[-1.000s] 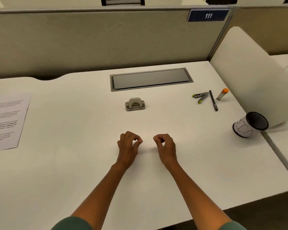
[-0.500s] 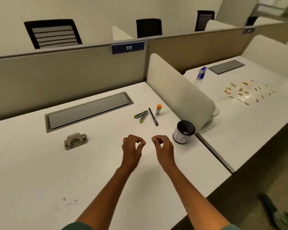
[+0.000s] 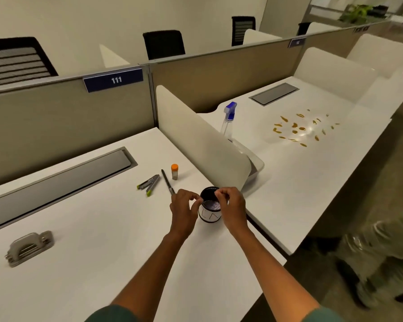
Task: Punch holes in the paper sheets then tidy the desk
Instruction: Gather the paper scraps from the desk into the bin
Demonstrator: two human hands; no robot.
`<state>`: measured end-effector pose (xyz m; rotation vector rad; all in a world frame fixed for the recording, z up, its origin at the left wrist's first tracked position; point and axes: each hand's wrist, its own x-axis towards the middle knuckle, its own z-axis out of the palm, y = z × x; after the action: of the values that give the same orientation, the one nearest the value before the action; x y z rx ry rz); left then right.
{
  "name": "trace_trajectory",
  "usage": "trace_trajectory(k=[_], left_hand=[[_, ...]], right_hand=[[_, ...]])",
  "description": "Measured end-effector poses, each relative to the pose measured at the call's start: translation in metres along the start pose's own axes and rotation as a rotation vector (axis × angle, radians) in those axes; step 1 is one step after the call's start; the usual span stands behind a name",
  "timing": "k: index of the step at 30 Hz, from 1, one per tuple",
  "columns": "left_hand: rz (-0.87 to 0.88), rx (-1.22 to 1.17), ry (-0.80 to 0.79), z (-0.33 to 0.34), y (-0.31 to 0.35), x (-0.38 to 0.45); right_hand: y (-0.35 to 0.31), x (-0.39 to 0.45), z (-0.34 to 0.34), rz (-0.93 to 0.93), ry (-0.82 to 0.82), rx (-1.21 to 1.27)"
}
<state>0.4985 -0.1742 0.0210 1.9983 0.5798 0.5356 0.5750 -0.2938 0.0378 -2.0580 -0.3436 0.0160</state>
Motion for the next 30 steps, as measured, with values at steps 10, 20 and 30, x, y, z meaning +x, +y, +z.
trace_trajectory(k=[10,20,30], left_hand=[[-0.046,0.113,-0.051,0.030,-0.006,0.028],[0.045,0.263,-0.026,0.037,-0.013,0.039],[0.074,0.292,-0.045,0.033,-0.010,0.035]], right_hand=[[0.033,0.030,0.006,-0.114,-0.103,-0.291],[0.036,0.036,0.008,-0.221,-0.142,-0.482],[0.031,0.037,0.000,-0.205,-0.207,-0.423]])
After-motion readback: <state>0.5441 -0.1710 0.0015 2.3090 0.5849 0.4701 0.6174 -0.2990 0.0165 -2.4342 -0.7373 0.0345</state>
